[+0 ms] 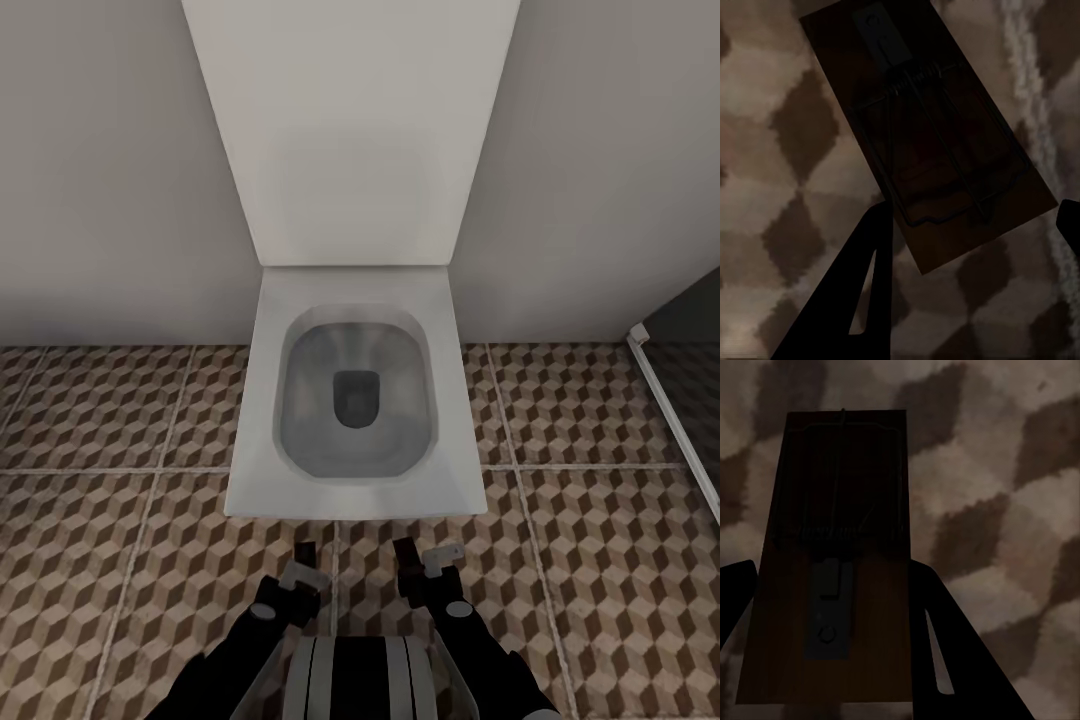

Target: Take the four mousetraps from the cabinet in the bathroom and place them on the bathroom floor. Make sure all four end up on the same floor surface, and ensure that at least two of them are either under or directly next to the same bathroom sink.

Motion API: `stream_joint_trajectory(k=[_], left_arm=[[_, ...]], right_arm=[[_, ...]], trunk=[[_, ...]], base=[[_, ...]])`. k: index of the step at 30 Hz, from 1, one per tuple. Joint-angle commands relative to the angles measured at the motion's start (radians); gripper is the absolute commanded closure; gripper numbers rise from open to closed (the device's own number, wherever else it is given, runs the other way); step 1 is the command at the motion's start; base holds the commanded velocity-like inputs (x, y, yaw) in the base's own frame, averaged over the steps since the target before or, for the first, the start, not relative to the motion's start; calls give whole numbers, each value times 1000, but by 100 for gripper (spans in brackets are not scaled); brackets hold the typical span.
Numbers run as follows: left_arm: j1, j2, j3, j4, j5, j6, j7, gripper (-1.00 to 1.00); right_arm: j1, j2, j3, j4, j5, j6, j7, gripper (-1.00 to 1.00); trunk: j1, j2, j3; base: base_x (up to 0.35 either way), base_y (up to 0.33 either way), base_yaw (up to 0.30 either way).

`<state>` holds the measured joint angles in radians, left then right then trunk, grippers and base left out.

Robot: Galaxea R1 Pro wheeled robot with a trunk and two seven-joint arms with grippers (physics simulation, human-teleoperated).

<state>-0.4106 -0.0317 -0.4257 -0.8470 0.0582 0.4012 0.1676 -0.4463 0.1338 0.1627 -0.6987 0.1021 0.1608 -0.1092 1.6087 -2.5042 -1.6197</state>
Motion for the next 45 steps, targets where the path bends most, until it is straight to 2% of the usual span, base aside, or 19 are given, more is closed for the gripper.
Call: stream_joint_trajectory(k=[1, 9, 25, 45], left_arm=[[0, 1, -4, 3, 5, -2, 9, 100], [0, 1, -3, 23, 5, -32, 9, 100], [0, 1, -2, 31, 5, -34, 9, 100], [0, 3, -1, 47, 5, -35, 9, 100]], right_arm=[[0, 0, 3, -1, 8, 8, -7, 100], [0, 0, 3, 3, 8, 8, -7, 100], [0, -2, 0, 47, 10, 8, -7, 100], [0, -3, 0, 51, 11, 8, -7, 100]], trunk=[[0, 0, -1], [0, 0, -1], [0, 0, -1], [0, 0, -1]], base=[[0, 0, 0], [0, 0, 0], [0, 0, 0], [0, 0, 0]])
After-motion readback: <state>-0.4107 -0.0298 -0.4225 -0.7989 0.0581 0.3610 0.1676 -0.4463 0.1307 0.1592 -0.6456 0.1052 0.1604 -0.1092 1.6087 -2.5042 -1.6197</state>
